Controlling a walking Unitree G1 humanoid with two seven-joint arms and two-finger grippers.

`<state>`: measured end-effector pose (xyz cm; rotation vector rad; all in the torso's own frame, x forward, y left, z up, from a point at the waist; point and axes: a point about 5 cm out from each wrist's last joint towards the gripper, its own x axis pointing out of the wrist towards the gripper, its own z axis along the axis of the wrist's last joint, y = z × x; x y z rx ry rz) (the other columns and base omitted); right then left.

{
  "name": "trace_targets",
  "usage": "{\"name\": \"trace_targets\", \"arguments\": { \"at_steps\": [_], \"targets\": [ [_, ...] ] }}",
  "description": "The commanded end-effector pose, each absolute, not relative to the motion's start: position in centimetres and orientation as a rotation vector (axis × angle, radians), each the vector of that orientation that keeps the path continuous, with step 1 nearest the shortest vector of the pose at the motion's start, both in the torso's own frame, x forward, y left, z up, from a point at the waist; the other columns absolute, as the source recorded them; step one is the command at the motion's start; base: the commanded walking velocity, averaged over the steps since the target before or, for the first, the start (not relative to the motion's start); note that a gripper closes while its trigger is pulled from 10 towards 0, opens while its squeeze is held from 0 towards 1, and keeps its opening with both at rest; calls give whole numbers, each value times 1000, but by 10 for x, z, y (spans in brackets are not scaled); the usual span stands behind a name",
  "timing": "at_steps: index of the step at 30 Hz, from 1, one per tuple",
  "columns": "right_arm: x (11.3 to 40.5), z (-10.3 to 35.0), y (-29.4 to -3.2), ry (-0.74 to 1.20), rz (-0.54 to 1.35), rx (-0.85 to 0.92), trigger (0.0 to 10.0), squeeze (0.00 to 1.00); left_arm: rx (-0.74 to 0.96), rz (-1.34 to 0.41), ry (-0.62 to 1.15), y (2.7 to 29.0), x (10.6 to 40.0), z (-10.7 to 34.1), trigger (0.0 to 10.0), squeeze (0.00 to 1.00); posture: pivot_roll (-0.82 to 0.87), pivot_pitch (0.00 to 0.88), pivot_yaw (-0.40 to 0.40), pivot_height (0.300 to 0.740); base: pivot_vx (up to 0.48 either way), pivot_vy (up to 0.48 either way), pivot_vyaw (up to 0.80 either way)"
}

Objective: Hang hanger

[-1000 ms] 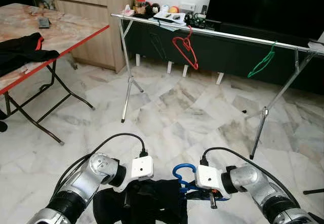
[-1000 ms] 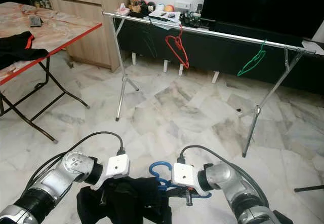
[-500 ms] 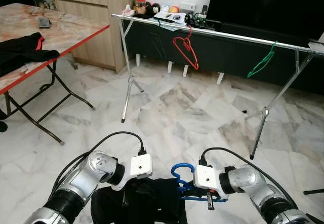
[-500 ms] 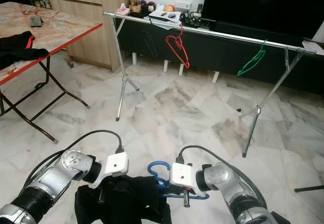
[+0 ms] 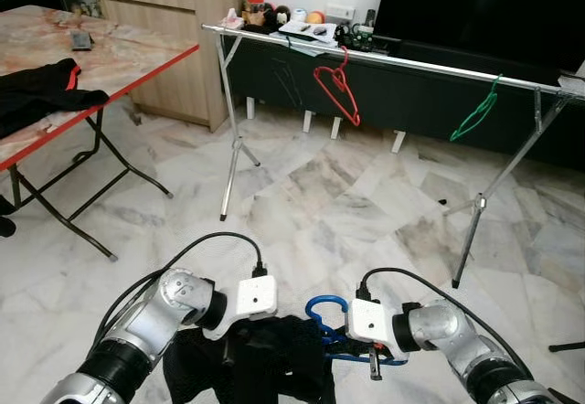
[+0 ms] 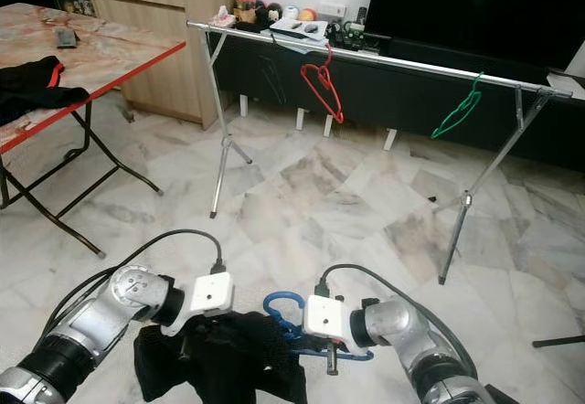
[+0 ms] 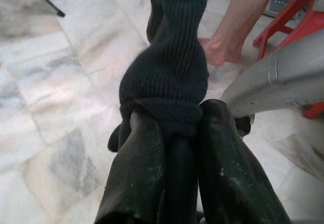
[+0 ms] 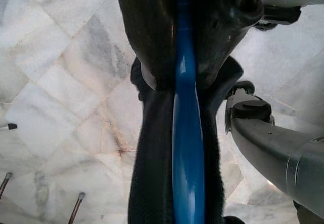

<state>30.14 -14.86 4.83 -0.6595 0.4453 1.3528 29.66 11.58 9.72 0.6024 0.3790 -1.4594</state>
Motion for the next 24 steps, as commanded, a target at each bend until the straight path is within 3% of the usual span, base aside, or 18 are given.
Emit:
{"name": "trace_targets", "arguments": {
  "at_steps": [1, 14, 21, 22, 23, 24],
  "targets": [
    [302, 47, -151, 444, 1319, -644, 0, 0, 628, -1486, 311, 108, 299, 109, 10000, 1000, 89, 51, -84, 740, 0, 0, 0],
    [308, 50, -159, 395, 1166, -578, 0, 0, 742, -1443, 317, 118, 304, 113, 10000, 1000, 89, 53, -83, 740, 0, 0, 0],
    [308, 50, -160, 370, 1120, -555, 0, 0, 717, -1429, 294, 113, 304, 112, 10000, 1000, 86, 49, -78, 740, 0, 0, 0],
    [308, 50, -161, 368, 1117, -555, 0, 0, 708, -1411, 279, 111, 305, 111, 10000, 282, 86, 49, -78, 740, 0, 0, 0],
    [309, 51, -161, 366, 1116, -554, 0, 0, 686, -1400, 274, 111, 305, 110, 10000, 75, 83, 45, -77, 740, 0, 0, 0],
    [309, 52, -162, 363, 1115, -553, 0, 0, 656, -1389, 267, 110, 305, 110, 10000, 0, 82, 44, -77, 740, 0, 0, 0]
  ]
}}
